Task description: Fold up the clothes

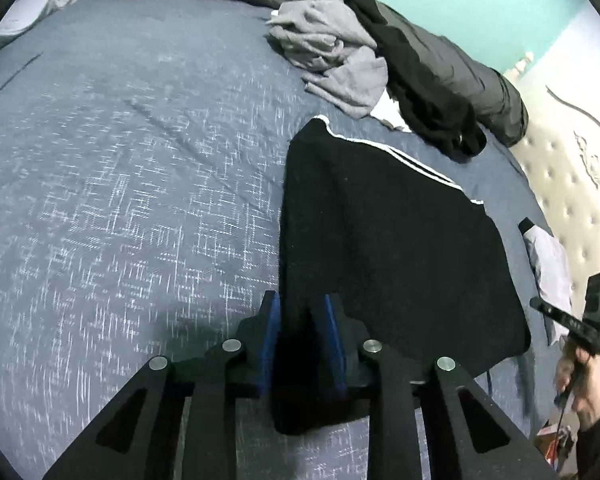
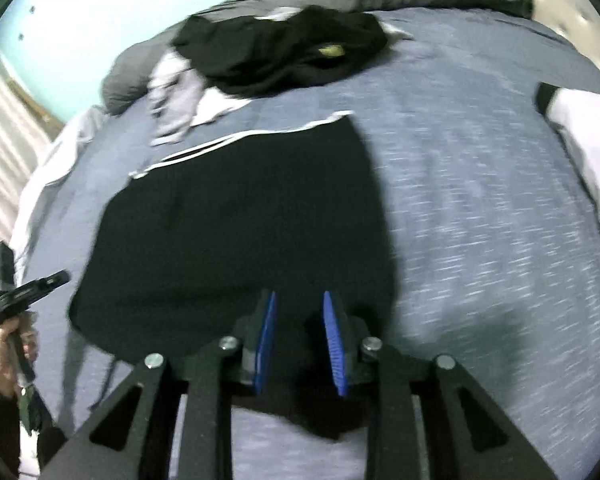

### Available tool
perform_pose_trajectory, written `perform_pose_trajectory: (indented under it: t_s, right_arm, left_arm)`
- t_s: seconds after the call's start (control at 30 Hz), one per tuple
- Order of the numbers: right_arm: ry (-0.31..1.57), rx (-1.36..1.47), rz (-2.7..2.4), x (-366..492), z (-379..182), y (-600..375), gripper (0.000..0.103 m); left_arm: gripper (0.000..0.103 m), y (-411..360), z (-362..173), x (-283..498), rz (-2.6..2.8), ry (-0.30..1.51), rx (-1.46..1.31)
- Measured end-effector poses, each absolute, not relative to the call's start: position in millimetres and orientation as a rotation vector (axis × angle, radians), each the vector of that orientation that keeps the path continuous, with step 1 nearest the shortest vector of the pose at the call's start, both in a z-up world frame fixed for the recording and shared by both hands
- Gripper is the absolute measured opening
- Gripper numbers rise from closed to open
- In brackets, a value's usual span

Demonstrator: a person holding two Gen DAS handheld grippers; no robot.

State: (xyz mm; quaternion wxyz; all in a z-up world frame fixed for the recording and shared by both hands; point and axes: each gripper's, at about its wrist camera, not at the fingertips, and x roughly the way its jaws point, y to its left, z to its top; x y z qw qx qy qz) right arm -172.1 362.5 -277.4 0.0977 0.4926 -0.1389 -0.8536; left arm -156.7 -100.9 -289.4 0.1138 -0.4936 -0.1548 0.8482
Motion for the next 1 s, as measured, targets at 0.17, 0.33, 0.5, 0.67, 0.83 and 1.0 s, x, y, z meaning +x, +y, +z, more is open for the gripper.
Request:
perform_pose_trajectory:
  t_s: [0.17,0.33,0.5,0.67,0.83,1.0]
  right_arm:
    - [-0.424,1.427,-2.432,-160.9,-281.4,290.6,0.018]
    - [-0.493,1.429,-2.367,-155.0,-298.1,239.3,0.016]
    - [-0.479,1.449,-2.368,-156.9,-307.9,211.4,0.015]
    - [-0.454,1.468,-2.436,-166.3,-315.1,205.0,0.015]
    - [-0.376,1.525,-2.459,-165.5,-332.0,196.5,0.012]
    - [-0.347,1.556,-2.477,-156.6,-349.2,191.3,0.008]
  left_arm:
    - [0.029,-95.4,-285.7,-133.2,2.569,-0.490,-1.394]
    - [0.029,-99.2,-290.7,-110.5,2.607,-0.621,-1.332]
    - [0.032,-99.7,-311.0,-99.5,2.612,-0.623,-1.381]
    - [0.032,-103.1,-322.8,-97.2,2.591,-0.633,-1.373]
    - [0.032,-104.8,-324.6,-94.9,2.552,-0.650,-1.358]
    - [0.032,-106.1,-322.0,-93.4,2.550,-0.652,-1.344]
